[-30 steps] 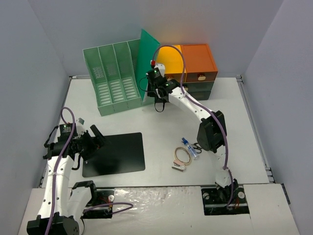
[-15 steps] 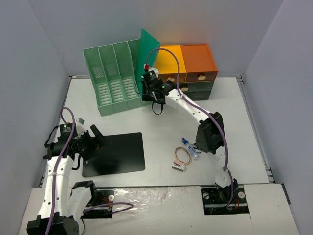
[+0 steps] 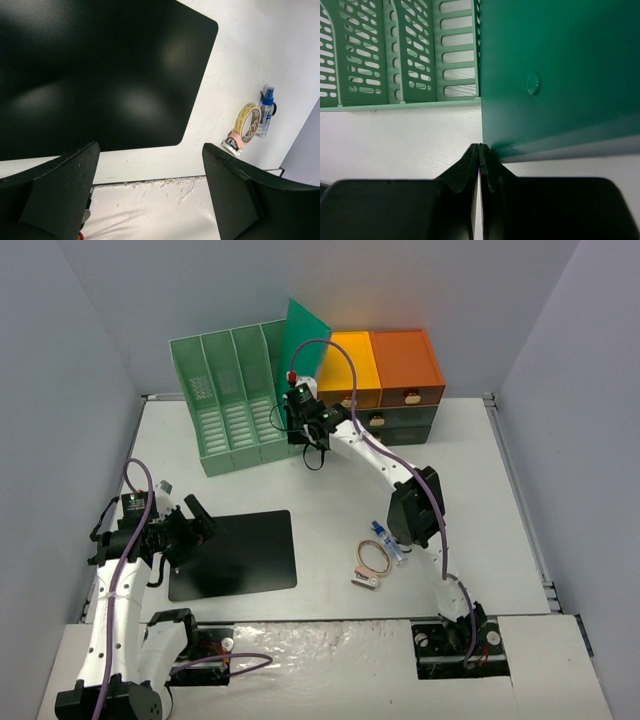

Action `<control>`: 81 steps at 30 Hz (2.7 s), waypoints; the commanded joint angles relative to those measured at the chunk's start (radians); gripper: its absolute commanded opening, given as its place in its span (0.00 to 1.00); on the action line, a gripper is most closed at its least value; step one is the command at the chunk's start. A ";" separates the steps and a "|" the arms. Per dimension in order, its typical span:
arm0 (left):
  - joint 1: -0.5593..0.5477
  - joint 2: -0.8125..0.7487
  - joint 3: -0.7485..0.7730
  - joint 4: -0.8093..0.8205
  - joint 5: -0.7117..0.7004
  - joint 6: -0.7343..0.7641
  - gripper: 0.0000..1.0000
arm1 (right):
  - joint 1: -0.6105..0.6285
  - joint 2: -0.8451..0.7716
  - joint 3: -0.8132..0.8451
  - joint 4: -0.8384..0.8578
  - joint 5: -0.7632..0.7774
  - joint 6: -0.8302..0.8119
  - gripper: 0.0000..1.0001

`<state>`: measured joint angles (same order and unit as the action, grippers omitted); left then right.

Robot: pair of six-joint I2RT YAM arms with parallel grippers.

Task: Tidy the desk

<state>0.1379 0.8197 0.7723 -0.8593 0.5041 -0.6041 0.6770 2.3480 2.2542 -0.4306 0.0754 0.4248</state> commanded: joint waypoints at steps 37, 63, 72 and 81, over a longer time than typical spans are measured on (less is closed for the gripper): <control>-0.004 0.007 0.019 0.032 0.024 -0.010 0.82 | 0.103 -0.183 -0.084 -0.111 0.504 -0.103 0.34; -0.006 0.014 0.016 0.037 0.029 -0.010 0.81 | 0.113 0.033 0.019 -0.165 0.846 -0.265 0.37; -0.012 0.012 0.015 0.039 0.028 -0.010 0.81 | 0.104 0.121 0.147 -0.091 0.761 -0.284 0.39; -0.015 0.013 0.013 0.041 0.033 -0.010 0.82 | 0.096 0.162 0.205 -0.012 0.690 -0.292 0.41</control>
<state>0.1302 0.8303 0.7715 -0.8553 0.5190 -0.6048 0.7806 2.5217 2.4120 -0.5249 0.7802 0.1493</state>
